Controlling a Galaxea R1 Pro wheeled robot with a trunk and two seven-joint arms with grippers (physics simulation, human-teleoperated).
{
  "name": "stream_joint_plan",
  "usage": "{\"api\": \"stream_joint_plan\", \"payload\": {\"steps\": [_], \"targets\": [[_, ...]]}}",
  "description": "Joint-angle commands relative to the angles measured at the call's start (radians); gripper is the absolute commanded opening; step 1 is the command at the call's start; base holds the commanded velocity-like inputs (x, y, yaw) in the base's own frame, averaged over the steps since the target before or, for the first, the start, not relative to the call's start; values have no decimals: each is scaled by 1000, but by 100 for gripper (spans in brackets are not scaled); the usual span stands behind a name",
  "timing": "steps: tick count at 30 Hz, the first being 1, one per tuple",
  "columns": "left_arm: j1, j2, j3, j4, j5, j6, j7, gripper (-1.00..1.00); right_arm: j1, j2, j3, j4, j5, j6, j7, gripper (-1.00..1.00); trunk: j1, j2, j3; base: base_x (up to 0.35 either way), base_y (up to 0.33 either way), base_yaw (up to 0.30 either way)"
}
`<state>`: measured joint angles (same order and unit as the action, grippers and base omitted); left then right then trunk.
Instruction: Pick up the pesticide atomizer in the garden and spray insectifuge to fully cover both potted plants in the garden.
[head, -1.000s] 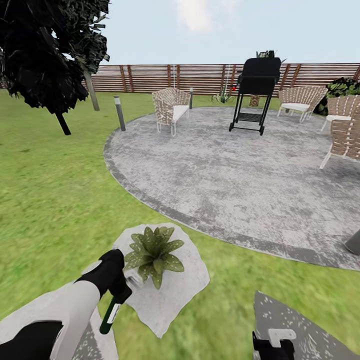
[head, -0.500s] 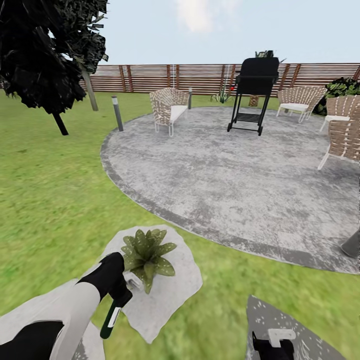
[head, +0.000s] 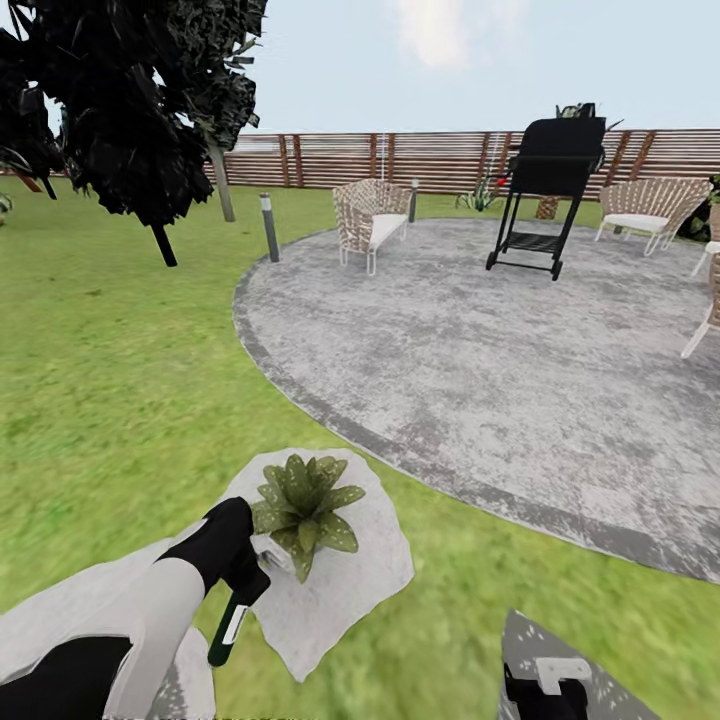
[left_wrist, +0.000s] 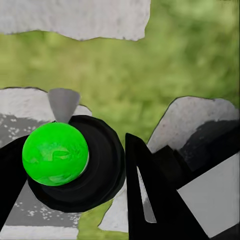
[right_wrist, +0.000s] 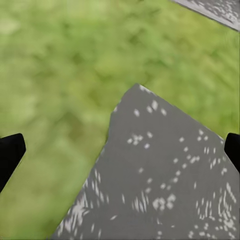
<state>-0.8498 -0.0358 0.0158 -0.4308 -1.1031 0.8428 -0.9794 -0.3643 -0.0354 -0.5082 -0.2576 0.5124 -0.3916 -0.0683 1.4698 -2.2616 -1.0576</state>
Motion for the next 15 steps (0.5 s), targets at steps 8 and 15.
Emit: {"api": "stream_joint_plan", "payload": {"steps": [8, 15], "targets": [[0, -4, 1, 3, -11, 5, -10, -100, -1, 0, -6, 1, 11, -4, -4, 100, 0, 0, -1, 1, 0, 23], [0, -14, 2, 7, -11, 5, -10, -100, -1, 0, -5, 1, 11, -4, -4, 100, 0, 0, -1, 250, 51, 0]]}}
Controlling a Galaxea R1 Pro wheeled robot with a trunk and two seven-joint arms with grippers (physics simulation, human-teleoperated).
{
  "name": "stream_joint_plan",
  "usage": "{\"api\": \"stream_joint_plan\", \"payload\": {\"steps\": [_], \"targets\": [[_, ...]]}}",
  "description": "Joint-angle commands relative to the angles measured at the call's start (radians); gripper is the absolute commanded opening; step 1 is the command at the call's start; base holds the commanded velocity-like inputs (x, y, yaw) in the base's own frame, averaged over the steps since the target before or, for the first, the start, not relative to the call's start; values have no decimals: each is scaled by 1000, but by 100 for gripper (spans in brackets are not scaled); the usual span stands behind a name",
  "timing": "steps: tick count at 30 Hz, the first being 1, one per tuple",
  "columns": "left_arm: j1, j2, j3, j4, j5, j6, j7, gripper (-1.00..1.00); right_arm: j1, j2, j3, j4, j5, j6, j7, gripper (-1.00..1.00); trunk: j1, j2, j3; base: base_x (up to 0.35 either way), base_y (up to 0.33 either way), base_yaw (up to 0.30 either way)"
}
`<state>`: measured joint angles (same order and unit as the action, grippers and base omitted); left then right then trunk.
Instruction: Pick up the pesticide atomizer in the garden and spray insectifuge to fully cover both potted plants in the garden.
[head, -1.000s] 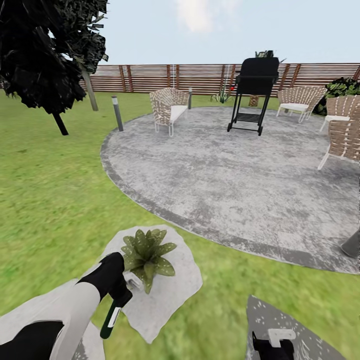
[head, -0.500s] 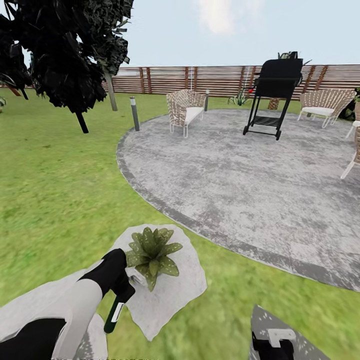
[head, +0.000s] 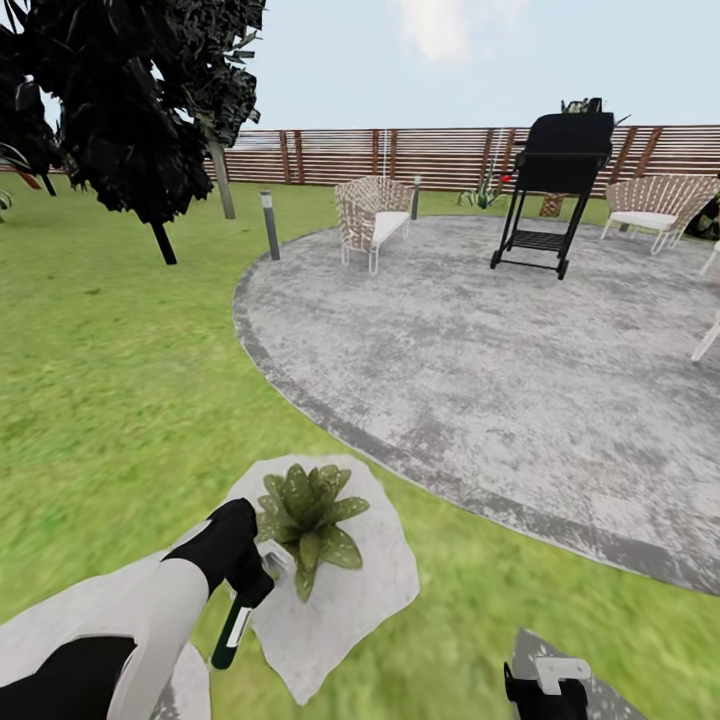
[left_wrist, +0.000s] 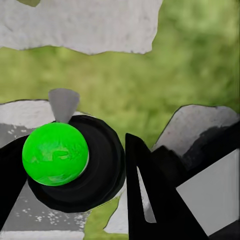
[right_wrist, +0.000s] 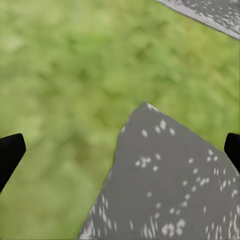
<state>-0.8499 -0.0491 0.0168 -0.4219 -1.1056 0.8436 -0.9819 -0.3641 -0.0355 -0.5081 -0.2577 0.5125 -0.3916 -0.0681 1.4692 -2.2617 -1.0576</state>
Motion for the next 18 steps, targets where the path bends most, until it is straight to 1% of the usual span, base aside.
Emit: {"api": "stream_joint_plan", "payload": {"steps": [1, 5, 7, 10, 15, 18], "targets": [[1, -3, 2, -2, -9, 5, -8, -100, -1, 0, -5, 2, 11, -4, -4, 100, 0, 0, -1, 329, 12, 0], [4, -24, 2, 0, -13, 5, -8, -100, -1, 0, -5, 2, 11, -4, -4, 100, 0, 0, -1, 308, -87, 0], [4, -27, 2, -1, -14, 5, -8, -100, -1, 0, -6, 2, 11, -4, -4, 100, 0, 0, -1, 154, -65, 0], [5, -29, 0, -6, -16, 5, -8, -100, -1, 1, -5, 2, 11, -4, -4, 100, 0, 0, -1, 34, -15, 60], [3, -30, 0, -11, -13, 5, -8, -100, -1, 2, -6, 2, 11, -4, -4, 100, 0, 0, -1, 3, -1, 237], [-1, -30, 0, -11, -13, 5, -8, -100, -1, 0, -6, 2, 11, -4, -4, 100, 0, 0, -1, 0, 0, 73]]}}
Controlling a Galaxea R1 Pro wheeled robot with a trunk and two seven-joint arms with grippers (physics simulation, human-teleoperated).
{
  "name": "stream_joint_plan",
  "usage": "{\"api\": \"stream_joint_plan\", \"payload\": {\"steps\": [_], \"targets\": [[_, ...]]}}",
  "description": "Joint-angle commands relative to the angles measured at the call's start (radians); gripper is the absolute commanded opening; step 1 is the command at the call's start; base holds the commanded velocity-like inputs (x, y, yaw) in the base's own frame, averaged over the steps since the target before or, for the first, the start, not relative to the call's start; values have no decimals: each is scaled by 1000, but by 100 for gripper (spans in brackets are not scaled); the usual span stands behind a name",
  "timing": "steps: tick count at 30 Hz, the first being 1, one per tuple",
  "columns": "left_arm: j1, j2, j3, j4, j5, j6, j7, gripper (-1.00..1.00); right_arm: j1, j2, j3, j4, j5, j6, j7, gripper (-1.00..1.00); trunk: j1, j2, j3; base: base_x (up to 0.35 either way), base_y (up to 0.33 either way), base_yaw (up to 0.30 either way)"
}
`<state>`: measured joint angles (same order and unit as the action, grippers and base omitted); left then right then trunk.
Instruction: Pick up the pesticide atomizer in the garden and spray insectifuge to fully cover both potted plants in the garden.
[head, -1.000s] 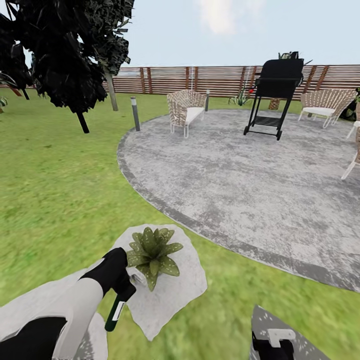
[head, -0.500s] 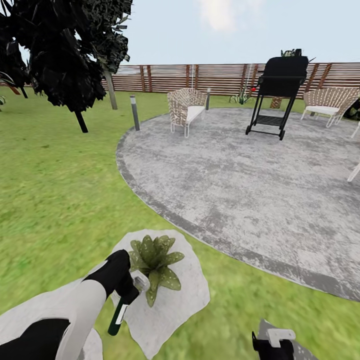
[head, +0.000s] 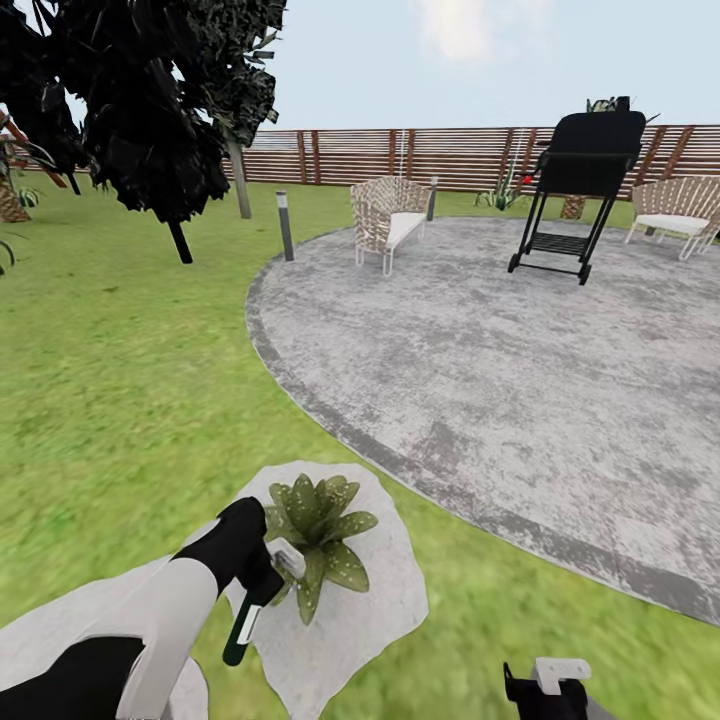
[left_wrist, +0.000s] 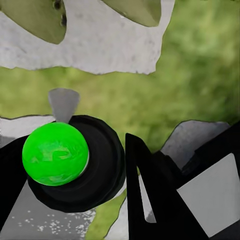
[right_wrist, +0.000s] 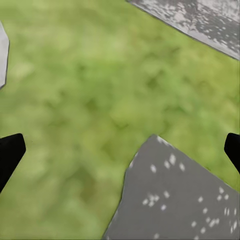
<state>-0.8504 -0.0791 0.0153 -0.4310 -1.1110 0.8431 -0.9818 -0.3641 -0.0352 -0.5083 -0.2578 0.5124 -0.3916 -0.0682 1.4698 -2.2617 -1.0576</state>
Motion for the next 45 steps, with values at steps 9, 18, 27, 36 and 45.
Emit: {"api": "stream_joint_plan", "payload": {"steps": [9, 18, 27, 36, 45], "targets": [[-5, -2, 2, -2, -5, 43, -8, -100, -1, -3, -6, 2, 11, -4, -4, 100, 0, 0, -1, 23, 0, 3], [-3, -4, 2, -2, -4, 45, -8, -100, -1, 0, -6, 2, 11, -4, -4, 100, 0, 0, -1, 92, 0, 0], [-113, -7, -39, -17, -64, 46, -212, -100, -1, 0, -6, 2, 11, -4, -4, 100, 0, 0, -1, 0, 0, 0], [-168, -5, -59, -17, -176, 45, -314, -100, -1, 0, -6, 2, 11, -4, -4, 100, 0, 0, -1, 0, 0, 0], [-163, -5, -58, -17, -188, 45, -314, -100, -1, 0, -6, 2, 11, -4, -4, 100, 0, 0, -1, 221, 0, 0]]}}
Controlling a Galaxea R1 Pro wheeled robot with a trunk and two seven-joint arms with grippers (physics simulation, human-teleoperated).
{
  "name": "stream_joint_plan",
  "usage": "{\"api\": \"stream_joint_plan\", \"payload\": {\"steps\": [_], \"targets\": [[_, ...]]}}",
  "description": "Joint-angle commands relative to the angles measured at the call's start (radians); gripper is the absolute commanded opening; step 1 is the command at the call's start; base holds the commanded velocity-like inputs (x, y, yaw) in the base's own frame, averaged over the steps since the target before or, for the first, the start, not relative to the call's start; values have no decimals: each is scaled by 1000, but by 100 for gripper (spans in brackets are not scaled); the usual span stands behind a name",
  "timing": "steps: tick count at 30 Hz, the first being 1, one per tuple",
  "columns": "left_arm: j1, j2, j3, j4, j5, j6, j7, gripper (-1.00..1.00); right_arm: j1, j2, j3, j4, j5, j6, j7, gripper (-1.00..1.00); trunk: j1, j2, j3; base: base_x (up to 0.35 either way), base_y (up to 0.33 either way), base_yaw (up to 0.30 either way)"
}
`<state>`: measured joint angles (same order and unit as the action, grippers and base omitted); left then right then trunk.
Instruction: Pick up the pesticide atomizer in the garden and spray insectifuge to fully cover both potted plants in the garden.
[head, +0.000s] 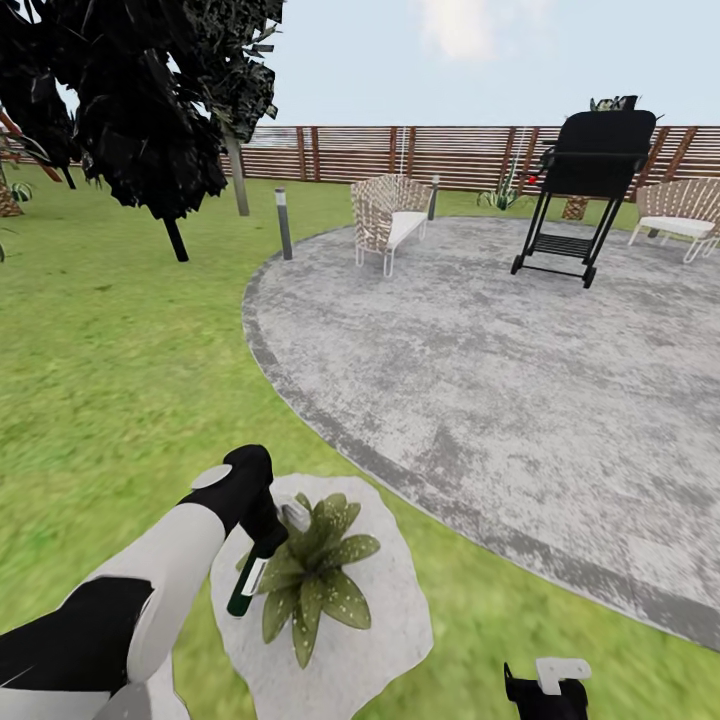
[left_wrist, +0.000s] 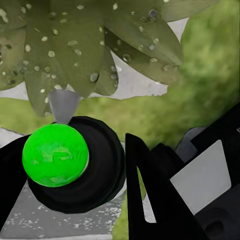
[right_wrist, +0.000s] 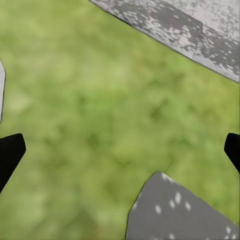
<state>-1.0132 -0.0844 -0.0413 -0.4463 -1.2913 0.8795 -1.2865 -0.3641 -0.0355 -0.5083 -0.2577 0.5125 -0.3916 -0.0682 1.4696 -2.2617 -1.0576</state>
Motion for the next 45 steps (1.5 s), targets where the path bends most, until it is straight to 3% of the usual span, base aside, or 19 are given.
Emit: {"api": "stream_joint_plan", "payload": {"steps": [1, 15, 30, 33, 35, 38, 41, 43, 45], "targets": [[0, 0, -2, -2, -8, 9, -10, -100, -1, 0, -6, 2, 11, -4, -4, 100, 0, 0, -1, 57, 0, 0], [4, 8, -5, -2, -7, 9, -9, -100, -1, 0, -6, 2, 11, -4, -4, 100, 0, 0, -1, -11, 0, 121], [5, 10, -3, -2, -5, 7, -7, -100, -1, 0, -6, 2, 11, -4, -4, 100, 0, 0, -1, -324, 0, 278], [7, 26, 3, -1, -4, 2, -3, -100, -1, 0, -6, 2, 11, -4, -4, 100, 0, 0, -1, -336, 0, 278], [13, 52, 7, 0, 5, -4, 0, -100, -1, 0, -6, 2, 11, -4, -4, 100, 0, 0, -1, -336, 0, 278], [68, 78, 16, -20, 41, -22, 13, -100, -1, 0, -6, 2, 11, -4, -5, 100, 0, 0, -1, -336, 0, 275], [152, 81, 22, -74, 98, -112, 81, -100, -1, 0, -6, 2, 11, -4, -5, 100, 0, 0, -1, -328, 0, 271], [204, 81, 23, -93, 176, -156, 161, -100, -1, -1, -6, 2, 11, -4, -5, 100, 0, 0, -1, -307, 0, 264], [241, 81, 23, -98, 291, -205, 238, -100, -1, 0, -6, 2, 11, -4, -5, 100, 0, 0, -1, -301, 0, 240]]}}
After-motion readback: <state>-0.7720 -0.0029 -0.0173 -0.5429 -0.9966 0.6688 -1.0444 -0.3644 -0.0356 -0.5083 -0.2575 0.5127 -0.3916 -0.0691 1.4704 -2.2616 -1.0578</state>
